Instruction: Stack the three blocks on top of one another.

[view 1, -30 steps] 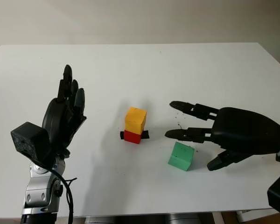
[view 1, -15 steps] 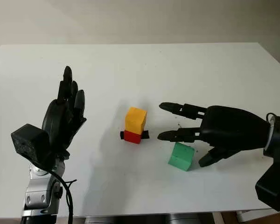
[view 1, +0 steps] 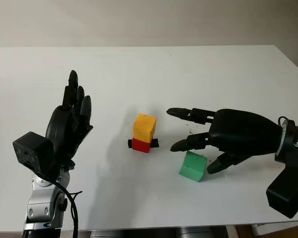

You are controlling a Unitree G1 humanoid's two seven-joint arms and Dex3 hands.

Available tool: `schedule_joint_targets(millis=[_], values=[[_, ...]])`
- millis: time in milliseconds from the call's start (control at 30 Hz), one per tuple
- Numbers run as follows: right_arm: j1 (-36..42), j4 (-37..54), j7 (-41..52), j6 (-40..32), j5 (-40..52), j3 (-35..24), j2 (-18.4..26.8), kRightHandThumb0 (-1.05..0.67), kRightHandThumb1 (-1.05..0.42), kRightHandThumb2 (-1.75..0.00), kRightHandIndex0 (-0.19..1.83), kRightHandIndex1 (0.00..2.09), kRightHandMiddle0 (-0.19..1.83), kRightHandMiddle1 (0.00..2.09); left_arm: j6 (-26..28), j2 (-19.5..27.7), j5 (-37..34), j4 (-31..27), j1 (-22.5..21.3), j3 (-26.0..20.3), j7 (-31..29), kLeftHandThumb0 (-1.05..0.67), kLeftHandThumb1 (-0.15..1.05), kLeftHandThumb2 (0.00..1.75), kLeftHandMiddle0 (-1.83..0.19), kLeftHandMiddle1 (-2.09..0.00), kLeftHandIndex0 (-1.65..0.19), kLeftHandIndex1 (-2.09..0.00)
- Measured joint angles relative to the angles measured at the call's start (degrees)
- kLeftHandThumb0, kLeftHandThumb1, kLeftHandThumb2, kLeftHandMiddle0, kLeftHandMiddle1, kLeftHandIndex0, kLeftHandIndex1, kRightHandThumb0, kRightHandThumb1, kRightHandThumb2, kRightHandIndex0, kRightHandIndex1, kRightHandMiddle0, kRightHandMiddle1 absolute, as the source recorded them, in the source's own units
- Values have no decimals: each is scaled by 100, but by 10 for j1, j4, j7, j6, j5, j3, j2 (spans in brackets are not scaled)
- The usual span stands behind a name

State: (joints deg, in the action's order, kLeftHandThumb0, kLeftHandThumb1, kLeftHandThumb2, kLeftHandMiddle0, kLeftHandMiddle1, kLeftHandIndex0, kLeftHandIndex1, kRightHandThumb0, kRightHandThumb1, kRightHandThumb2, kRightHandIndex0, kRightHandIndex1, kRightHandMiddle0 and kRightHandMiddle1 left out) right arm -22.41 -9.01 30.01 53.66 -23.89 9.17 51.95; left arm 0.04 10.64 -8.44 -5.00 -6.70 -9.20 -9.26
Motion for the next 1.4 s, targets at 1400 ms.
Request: schedule_joint_targets(millis=[1400], values=[[-8, 5, 57, -26, 21, 23, -9, -49, -77, -7, -4, 8, 47, 32, -3, 0, 10, 0, 0, 4, 3, -78, 105, 61, 19, -2, 19, 0]])
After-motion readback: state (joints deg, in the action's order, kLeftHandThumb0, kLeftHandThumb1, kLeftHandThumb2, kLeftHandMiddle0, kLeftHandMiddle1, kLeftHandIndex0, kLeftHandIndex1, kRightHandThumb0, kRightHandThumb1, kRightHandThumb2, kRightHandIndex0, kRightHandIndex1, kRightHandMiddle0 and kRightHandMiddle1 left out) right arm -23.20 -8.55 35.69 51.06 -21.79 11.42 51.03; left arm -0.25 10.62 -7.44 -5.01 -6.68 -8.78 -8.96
